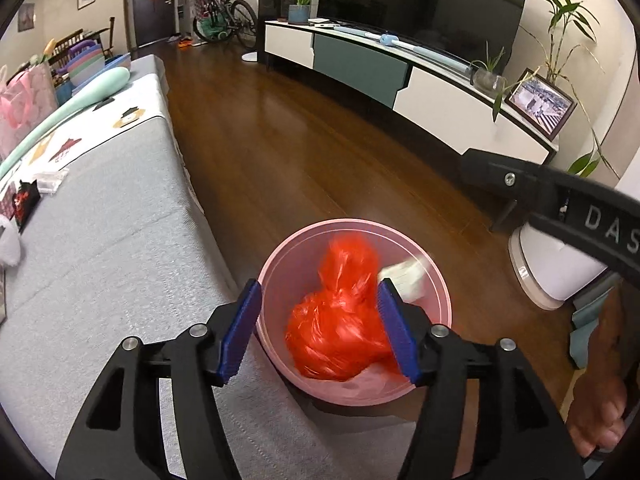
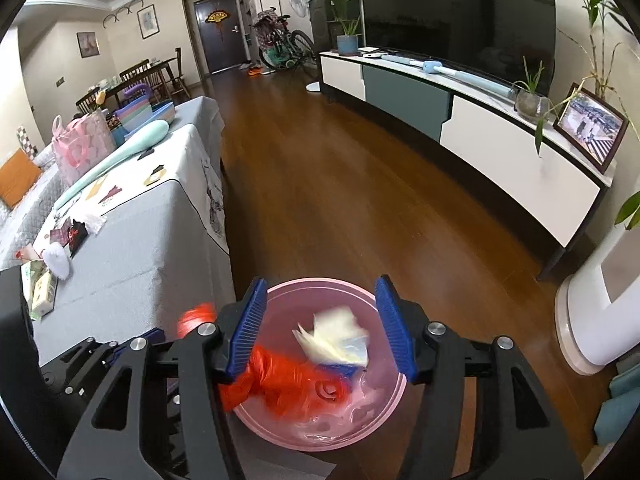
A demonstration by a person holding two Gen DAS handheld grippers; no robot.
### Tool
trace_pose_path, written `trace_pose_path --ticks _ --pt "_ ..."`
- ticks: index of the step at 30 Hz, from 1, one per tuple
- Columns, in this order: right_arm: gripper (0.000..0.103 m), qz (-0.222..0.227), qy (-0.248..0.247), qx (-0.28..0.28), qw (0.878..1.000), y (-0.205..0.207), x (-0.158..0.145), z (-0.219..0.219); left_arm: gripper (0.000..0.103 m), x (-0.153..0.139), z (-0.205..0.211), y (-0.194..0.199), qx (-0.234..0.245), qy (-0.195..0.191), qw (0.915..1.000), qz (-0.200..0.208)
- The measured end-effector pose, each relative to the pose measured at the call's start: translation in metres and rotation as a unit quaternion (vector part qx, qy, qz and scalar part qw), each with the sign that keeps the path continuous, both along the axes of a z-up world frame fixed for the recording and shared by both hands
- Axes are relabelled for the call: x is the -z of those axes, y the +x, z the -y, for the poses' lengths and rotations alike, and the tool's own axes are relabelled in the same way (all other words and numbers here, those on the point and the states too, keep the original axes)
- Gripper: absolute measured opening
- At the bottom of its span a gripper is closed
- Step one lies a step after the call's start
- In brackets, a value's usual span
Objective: Collect trash
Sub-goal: 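Carry both items over the pink bucket and open both tools to drop them, then grasp the tissue pack with the right tool while the left tool grasps the white tissue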
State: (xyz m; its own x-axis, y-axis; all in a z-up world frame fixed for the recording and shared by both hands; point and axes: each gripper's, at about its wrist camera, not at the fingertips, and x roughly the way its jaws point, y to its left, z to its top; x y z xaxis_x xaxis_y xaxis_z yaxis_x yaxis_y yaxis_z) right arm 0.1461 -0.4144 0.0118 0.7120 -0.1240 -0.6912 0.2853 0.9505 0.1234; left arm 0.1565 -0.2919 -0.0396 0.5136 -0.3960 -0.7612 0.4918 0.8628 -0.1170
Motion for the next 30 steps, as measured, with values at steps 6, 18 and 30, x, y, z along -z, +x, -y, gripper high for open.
trace_pose_path --ticks 6,18,30 --pt "0.057 0.008 0.000 0.006 1.000 -0.001 -0.006 -0.002 0.060 -0.002 -0.003 0.002 -0.005 -0.003 1.0000 0.003" --pt "0.057 0.047 0.000 -0.008 0.999 -0.009 -0.024 -0.020 0.060 -0.044 -0.055 -0.015 -0.022 -0.057 0.9966 0.056" --pt "0.055 0.091 -0.006 -0.094 0.991 -0.012 -0.049 -0.114 0.060 -0.098 -0.182 -0.008 -0.093 -0.059 0.9883 0.105"
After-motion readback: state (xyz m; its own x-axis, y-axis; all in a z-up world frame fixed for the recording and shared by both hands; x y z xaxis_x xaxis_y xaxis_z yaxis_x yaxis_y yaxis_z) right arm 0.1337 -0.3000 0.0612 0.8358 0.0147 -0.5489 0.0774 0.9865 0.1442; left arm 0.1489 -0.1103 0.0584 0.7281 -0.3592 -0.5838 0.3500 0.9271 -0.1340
